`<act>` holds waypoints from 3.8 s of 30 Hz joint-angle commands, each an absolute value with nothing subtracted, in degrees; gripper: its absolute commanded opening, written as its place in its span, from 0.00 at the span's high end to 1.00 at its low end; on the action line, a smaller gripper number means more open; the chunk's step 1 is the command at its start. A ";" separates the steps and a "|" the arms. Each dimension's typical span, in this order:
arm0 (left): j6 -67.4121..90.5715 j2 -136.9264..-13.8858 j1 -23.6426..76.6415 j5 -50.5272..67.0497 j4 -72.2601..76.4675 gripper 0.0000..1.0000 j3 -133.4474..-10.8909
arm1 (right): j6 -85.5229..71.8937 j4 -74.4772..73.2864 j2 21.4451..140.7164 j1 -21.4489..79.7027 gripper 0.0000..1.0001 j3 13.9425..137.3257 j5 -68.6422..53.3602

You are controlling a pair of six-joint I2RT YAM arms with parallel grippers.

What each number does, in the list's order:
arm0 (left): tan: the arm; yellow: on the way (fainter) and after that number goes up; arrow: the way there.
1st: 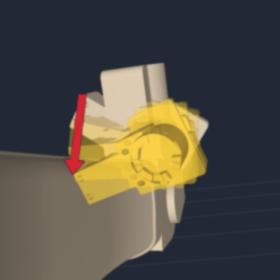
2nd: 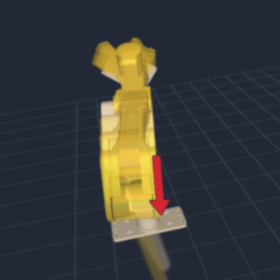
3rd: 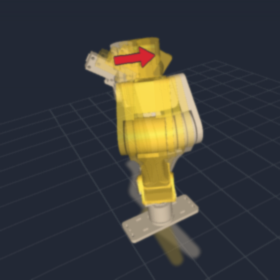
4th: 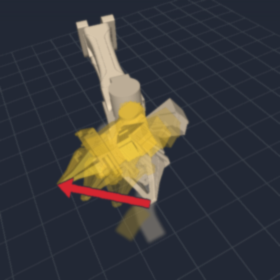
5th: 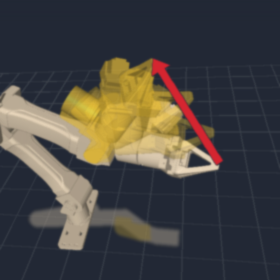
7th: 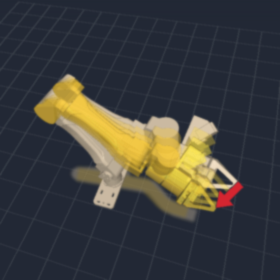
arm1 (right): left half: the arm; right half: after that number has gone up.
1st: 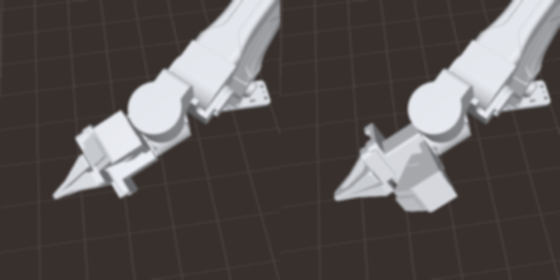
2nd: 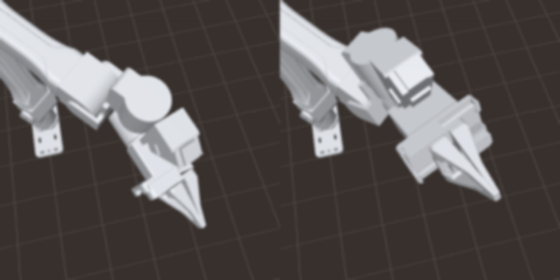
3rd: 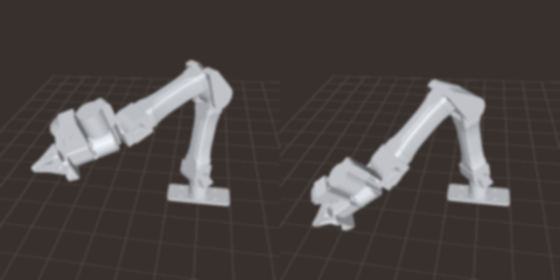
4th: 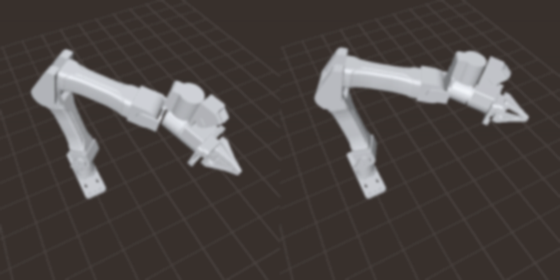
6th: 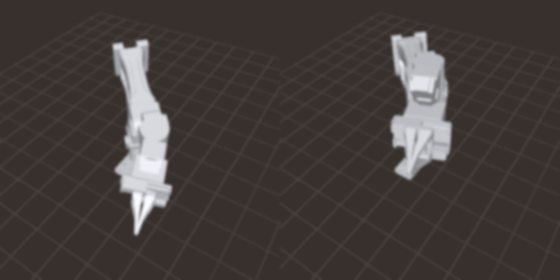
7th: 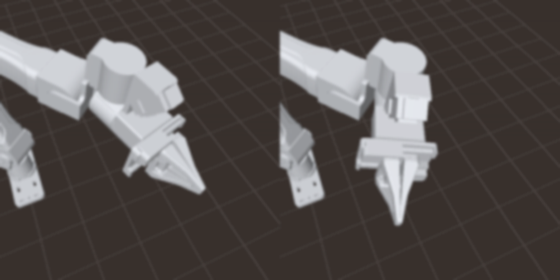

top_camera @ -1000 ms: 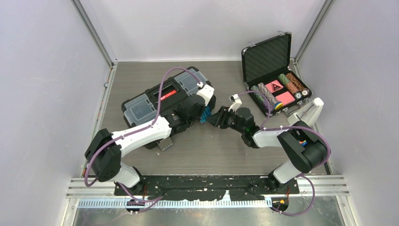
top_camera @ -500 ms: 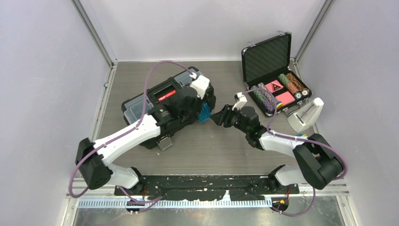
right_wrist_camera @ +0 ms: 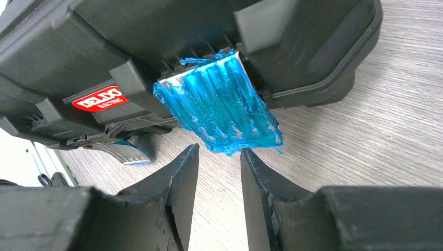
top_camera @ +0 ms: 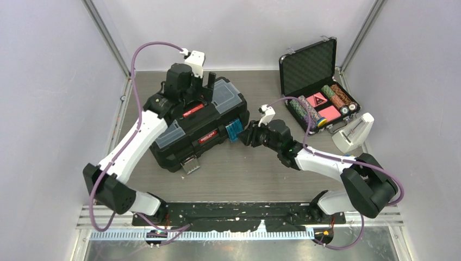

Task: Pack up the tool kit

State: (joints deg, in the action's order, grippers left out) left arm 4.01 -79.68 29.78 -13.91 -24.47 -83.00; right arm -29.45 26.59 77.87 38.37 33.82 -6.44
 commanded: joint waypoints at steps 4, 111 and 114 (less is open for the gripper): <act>6.08 -87.24 19.75 1.20 -28.34 0.00 -86.74 | -25.09 24.16 80.03 39.92 0.62 38.44 -3.88; 0.31 -31.15 15.73 -0.25 -20.63 0.00 -40.01 | 10.32 14.60 82.56 37.81 0.28 56.95 17.06; 0.26 -30.89 15.80 1.51 -20.44 0.00 -39.88 | 6.70 15.72 77.48 37.88 0.24 51.93 10.08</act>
